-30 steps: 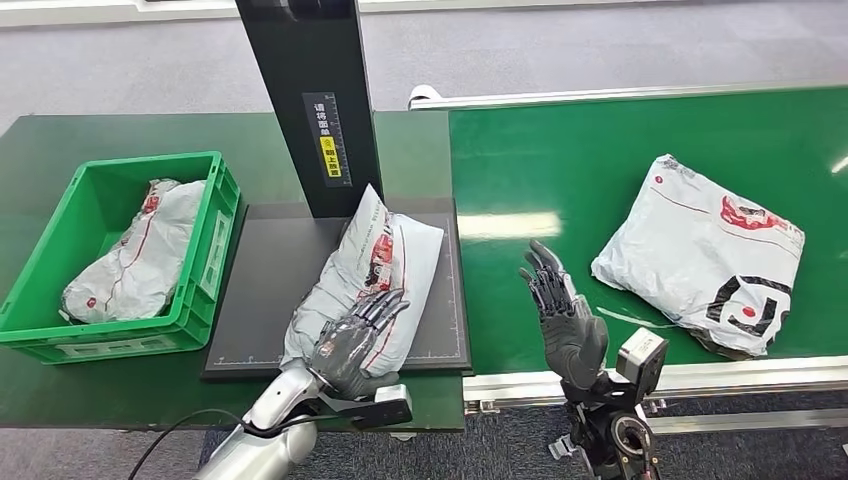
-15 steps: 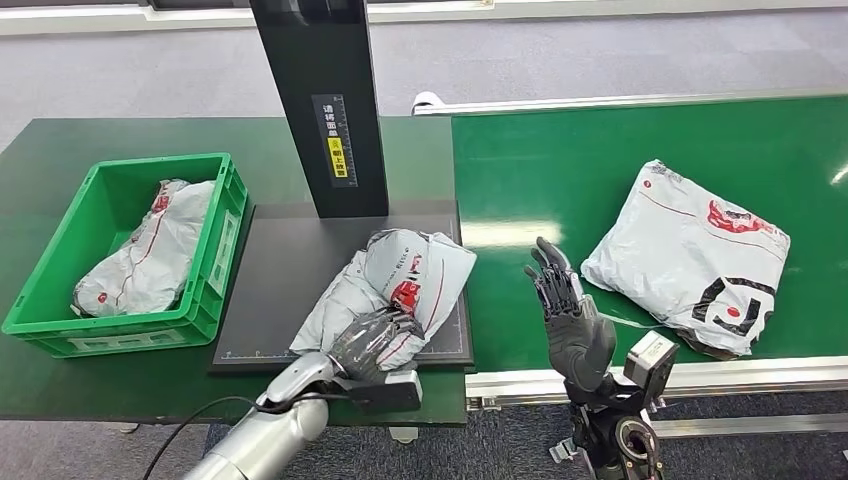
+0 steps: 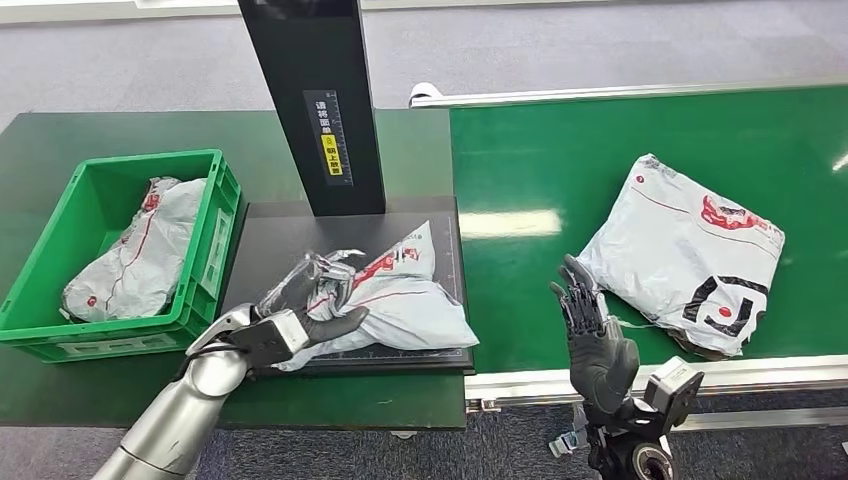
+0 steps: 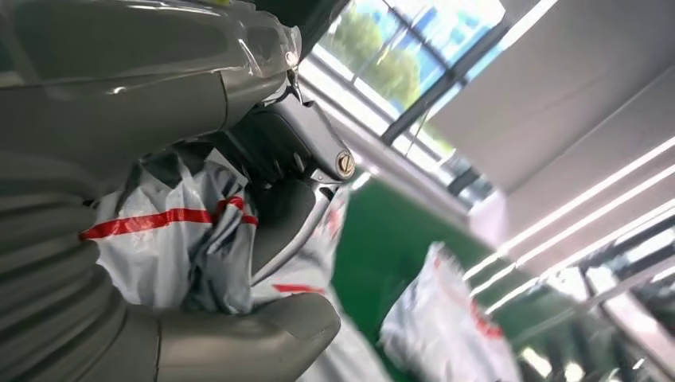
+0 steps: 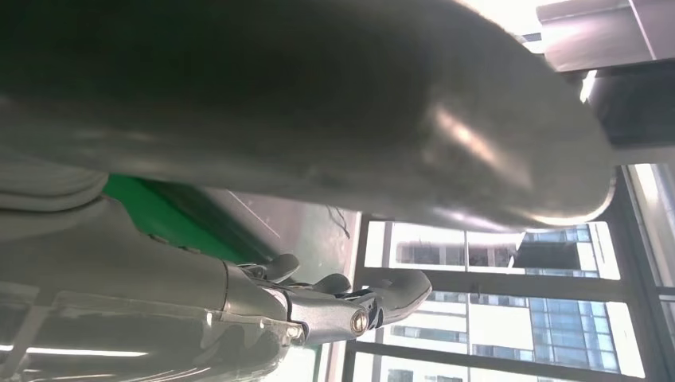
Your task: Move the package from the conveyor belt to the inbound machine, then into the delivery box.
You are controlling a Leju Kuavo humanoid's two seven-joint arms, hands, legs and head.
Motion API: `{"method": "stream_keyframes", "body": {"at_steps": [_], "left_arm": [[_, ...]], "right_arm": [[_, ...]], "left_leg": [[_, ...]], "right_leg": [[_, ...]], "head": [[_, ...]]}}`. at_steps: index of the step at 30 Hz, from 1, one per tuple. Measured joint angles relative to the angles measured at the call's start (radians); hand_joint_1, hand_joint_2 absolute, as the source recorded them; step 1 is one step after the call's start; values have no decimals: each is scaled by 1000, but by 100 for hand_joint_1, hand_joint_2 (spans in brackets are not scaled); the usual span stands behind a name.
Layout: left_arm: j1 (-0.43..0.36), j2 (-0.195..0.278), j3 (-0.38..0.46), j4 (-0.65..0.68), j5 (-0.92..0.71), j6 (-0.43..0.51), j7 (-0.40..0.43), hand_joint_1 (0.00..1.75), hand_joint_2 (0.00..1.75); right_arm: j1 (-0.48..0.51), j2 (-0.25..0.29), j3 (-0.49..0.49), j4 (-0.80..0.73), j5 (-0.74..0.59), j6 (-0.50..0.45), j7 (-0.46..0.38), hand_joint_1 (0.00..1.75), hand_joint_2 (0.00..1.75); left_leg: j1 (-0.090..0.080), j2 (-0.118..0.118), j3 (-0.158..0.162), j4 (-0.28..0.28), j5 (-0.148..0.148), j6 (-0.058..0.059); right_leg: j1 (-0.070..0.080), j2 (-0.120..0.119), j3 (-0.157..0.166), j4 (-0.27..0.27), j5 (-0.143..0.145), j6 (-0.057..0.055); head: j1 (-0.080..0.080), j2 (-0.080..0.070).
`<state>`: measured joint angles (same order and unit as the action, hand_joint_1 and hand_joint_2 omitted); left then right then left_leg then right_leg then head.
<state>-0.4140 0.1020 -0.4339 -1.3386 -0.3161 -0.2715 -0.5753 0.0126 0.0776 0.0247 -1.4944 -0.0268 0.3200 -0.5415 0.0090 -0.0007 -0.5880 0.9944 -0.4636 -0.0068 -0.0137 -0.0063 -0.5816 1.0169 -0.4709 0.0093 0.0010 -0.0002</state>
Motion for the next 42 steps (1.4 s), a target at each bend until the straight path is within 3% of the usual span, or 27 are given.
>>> {"method": "stream_keyframes", "body": {"at_steps": [6, 12, 16, 21, 24, 30, 42], "left_arm": [[-16, 6, 88, -144, 109, 15, 7, 175, 175], [-156, -57, 123, -182, -188, 426, 86, 175, 175], [-226, -84, 124, -171, -279, 547, 114, 175, 175], [-341, -83, 154, -42, -657, 896, 220, 175, 175], [-400, -78, 180, 57, -705, 927, 243, 175, 175], [-499, -65, 254, 294, -856, 932, 366, 175, 175], [-558, -20, 387, 547, -1012, 932, 455, 175, 175]], "right_arm": [[-4, 7, -15, -12, 6, -4, 2, 0, 0], [-19, 29, -30, -39, 14, -15, 33, 0, 0], [-20, 39, -30, -49, 17, -14, 38, 0, 0], [-36, 49, -19, -46, 24, -17, 40, 0, 0], [-42, 50, -10, -43, 26, -25, 39, 0, 0], [-29, 51, -8, -45, 26, -27, 39, 0, 0], [-18, 53, -5, -49, 28, -36, 40, 0, 0]], "left_leg": [[0, 0, -1, 0, 0, 0], [0, 0, -1, 1, 1, 0], [0, 0, -2, 1, 1, 0], [0, 0, -3, 1, 1, 0], [0, 0, -2, 1, 1, 0], [0, 1, -2, 1, 1, 0], [0, 3, -2, 0, 1, 0]], "right_leg": [[0, 0, -2, 0, 0, 0], [0, 0, -2, 0, 1, 0], [0, 0, -2, 0, 1, 0], [0, 0, -3, 0, 1, 0], [1, 0, -3, 0, 1, 0], [0, 1, -3, 0, 1, 0], [1, 3, -3, 0, 1, 0]], "head": [[0, 0], [0, 0], [0, 0], [0, 0], [0, 0], [0, 0], [0, 0]]}}
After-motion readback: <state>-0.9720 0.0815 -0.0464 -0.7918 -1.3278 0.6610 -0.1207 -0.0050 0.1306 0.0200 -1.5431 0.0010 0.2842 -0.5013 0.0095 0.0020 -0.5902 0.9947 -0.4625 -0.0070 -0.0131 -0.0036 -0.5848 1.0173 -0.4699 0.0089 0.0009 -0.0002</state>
